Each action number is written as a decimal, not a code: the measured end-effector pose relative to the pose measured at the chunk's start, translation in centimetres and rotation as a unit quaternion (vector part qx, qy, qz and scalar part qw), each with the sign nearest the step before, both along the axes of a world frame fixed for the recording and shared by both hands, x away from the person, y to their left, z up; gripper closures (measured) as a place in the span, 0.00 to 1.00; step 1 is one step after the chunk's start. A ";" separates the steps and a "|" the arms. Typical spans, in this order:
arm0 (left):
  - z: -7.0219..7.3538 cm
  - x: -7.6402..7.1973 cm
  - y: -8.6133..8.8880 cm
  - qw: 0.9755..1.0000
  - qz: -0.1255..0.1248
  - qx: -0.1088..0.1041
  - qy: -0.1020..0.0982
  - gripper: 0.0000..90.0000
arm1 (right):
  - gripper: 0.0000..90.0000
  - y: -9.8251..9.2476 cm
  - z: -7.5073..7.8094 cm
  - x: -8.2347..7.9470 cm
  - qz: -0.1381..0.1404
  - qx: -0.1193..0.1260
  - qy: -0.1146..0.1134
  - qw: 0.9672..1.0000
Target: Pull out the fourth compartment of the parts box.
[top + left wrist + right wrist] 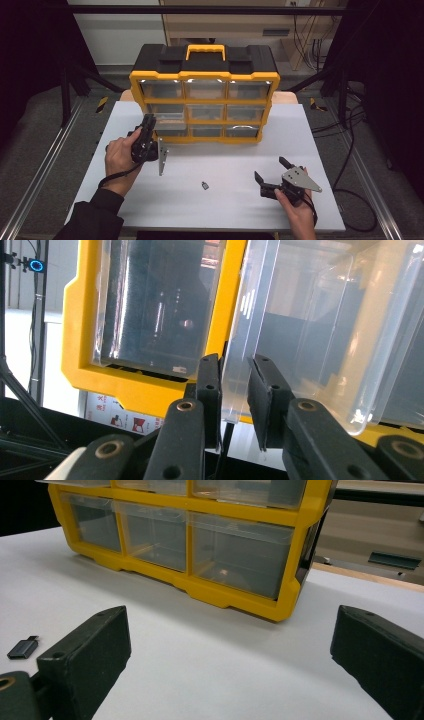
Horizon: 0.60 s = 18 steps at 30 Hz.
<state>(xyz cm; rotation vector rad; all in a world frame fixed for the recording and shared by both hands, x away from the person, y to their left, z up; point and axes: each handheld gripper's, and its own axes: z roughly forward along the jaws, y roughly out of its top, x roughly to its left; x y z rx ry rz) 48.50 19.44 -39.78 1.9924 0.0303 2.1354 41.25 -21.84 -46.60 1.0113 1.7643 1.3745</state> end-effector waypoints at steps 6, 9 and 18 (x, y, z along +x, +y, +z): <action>0.0 -0.2 0.0 1.000 0.000 0.000 0.000 0.84 | 0.03 0.0 0.0 0.0 0.000 0.001 -0.001 1.000; 0.0 -0.3 0.0 1.000 0.000 0.001 -0.001 0.85 | 0.03 -0.1 0.0 0.0 0.000 0.003 -0.001 1.000; 0.0 -0.6 0.0 1.000 0.000 -0.003 -0.001 0.84 | 0.03 -0.1 0.1 -0.1 0.001 0.003 -0.001 1.000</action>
